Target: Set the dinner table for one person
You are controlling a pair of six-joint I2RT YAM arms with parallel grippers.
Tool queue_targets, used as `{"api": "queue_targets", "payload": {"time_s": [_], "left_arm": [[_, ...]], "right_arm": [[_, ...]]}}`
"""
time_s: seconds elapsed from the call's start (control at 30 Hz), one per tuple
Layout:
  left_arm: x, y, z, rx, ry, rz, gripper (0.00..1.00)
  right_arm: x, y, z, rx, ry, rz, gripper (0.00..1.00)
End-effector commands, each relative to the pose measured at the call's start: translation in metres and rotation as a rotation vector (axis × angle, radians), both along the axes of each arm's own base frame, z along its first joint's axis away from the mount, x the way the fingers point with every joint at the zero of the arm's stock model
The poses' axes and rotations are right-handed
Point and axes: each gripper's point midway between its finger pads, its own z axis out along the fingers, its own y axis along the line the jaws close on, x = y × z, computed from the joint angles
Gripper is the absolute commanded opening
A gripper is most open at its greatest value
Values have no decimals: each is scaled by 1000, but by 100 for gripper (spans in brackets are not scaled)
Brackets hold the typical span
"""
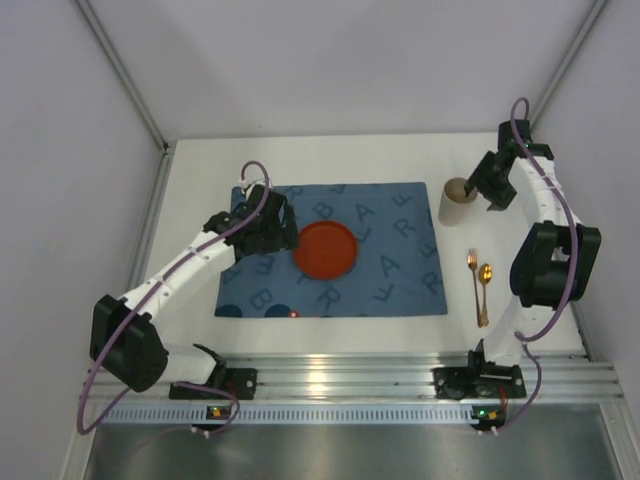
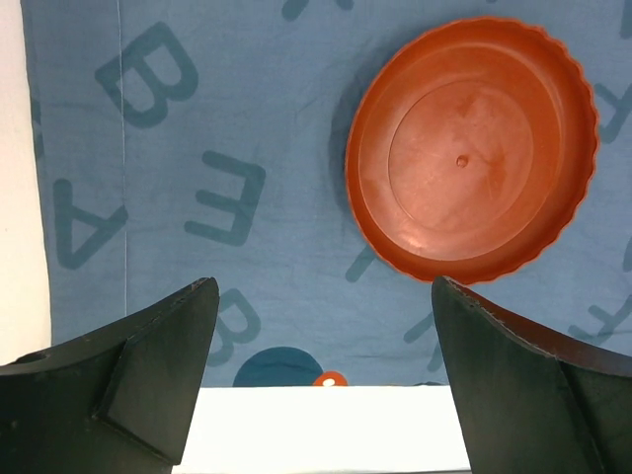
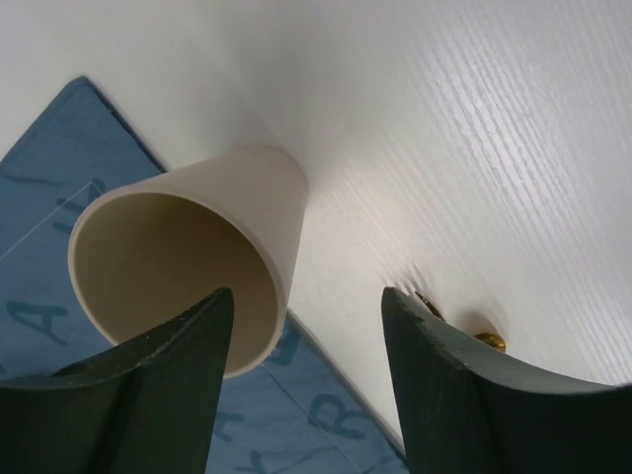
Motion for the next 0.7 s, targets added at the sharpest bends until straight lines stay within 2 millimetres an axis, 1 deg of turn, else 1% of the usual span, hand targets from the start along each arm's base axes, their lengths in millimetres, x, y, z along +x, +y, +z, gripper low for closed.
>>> {"api": "queue_targets", "payload": {"time_s": [0.0, 0.03, 0.07, 0.1, 0.13, 0.17, 0.2, 0.23, 0.27, 0.3, 0.33, 0.37, 0.4, 0.43, 0.47, 0.53, 0.57, 0.63, 0.67], "left_arm": [[18, -1, 22, -4, -84, 0, 94], [17, 0, 23, -1, -86, 1, 94], [17, 1, 23, 3, -86, 5, 95], [16, 3, 23, 10, -85, 5, 95], [16, 5, 24, 14, -93, 11, 95], [14, 7, 23, 15, -90, 12, 95], [14, 8, 23, 16, -90, 12, 95], [12, 8, 23, 18, -89, 11, 95], [11, 9, 22, 18, -85, 13, 95], [11, 9, 21, 16, -82, 12, 95], [10, 9, 19, 17, -76, 12, 95], [10, 9, 18, 16, -73, 10, 95], [10, 8, 17, 15, -71, 8, 95], [10, 7, 16, 13, -68, 6, 95], [11, 6, 15, 10, -66, 4, 95], [12, 4, 13, 11, -58, 1, 95], [13, 3, 13, 10, -59, -1, 95], [13, 2, 10, 6, -48, -6, 95], [13, 1, 11, 4, -50, -9, 95]], "right_arm": [[17, 0, -4, 14, -27, 0, 61], [18, 2, -14, 15, -5, 10, 54], [18, 3, -18, 16, 3, 12, 47], [18, 4, -21, 13, 7, 20, 37], [18, 5, -25, 10, 15, 24, 19], [19, 9, -24, 4, 13, 37, 9], [20, 10, -21, -11, 12, 39, 3], [20, 11, -16, -21, 2, 45, 0], [22, 15, -7, -35, -10, 60, 0], [24, 14, 3, -68, -23, 62, 0], [25, 16, 15, -86, -48, 69, 0], [27, 24, 33, -103, -71, 94, 0], [27, 20, 44, -133, -82, 84, 0], [27, 38, 55, -145, -99, 127, 0], [27, 55, 72, -153, -122, 163, 0], [24, 74, 84, -153, -148, 203, 0], [22, 93, 86, -139, -158, 231, 0], [20, 112, 84, -108, -161, 258, 0], [19, 124, 77, -92, -152, 269, 0]]}}
